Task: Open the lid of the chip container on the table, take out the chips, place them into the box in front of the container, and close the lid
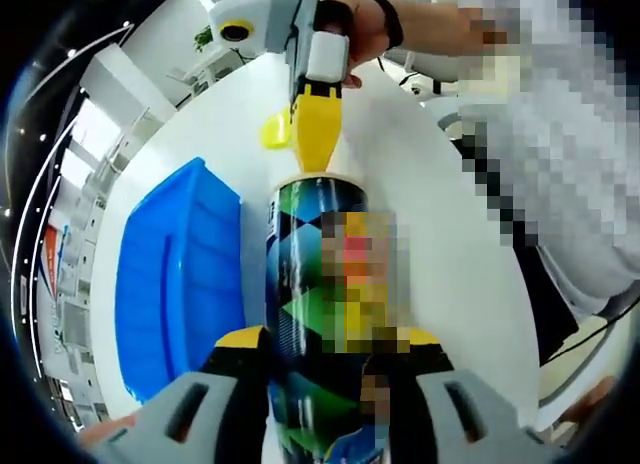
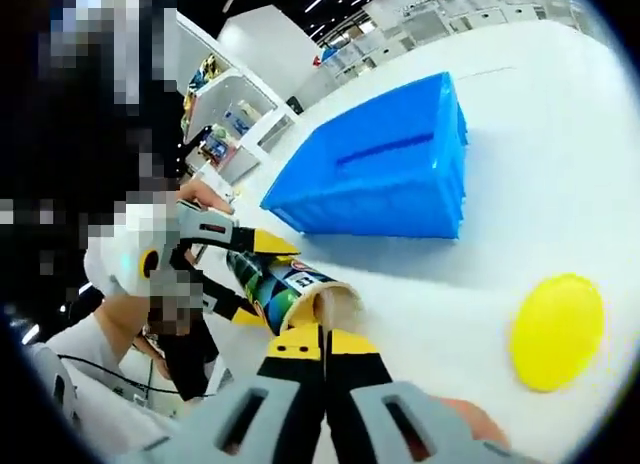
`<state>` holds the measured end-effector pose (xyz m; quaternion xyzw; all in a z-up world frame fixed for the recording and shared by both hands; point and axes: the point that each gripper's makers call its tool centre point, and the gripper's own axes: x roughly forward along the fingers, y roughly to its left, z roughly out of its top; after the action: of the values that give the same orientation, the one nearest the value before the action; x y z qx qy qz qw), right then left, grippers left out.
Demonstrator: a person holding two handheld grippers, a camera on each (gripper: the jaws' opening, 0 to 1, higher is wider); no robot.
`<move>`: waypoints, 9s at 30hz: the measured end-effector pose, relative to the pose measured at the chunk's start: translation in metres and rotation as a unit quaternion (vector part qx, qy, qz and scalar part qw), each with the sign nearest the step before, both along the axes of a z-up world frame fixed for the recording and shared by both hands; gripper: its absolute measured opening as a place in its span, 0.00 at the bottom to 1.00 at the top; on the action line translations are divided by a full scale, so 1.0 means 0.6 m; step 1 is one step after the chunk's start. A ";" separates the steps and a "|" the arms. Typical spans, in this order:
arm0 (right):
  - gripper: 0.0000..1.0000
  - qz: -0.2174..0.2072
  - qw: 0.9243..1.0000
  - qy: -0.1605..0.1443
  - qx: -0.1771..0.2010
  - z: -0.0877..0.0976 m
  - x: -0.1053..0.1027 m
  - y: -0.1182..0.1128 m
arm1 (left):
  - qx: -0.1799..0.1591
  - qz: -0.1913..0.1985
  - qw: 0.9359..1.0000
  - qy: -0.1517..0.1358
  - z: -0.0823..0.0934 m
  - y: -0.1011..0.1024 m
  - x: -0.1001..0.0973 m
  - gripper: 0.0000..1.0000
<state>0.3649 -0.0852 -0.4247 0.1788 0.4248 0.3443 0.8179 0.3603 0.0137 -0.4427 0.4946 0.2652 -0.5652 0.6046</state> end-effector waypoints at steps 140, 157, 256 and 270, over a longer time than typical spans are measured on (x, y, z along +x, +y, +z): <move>0.03 0.166 0.961 -0.222 -0.017 0.021 -0.008 -0.016 | 0.015 0.021 0.999 0.028 -0.001 0.033 0.001 0.47; 0.02 0.139 0.966 -0.210 0.057 0.048 -0.002 -0.025 | 0.013 0.020 0.999 0.025 -0.001 0.033 0.000 0.47; 0.06 0.080 0.994 -0.072 -0.037 0.019 0.018 -0.034 | 0.016 0.016 1.000 0.022 -0.005 0.034 0.006 0.48; 0.02 0.070 0.994 -0.071 -0.050 0.017 0.017 -0.042 | 0.012 0.014 1.000 0.021 -0.006 0.031 0.002 0.48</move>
<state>0.3750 -0.1104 -0.4146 0.0823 0.3939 0.3908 0.8279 0.3616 0.0323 -0.4461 0.4861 0.2910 -0.5640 0.6008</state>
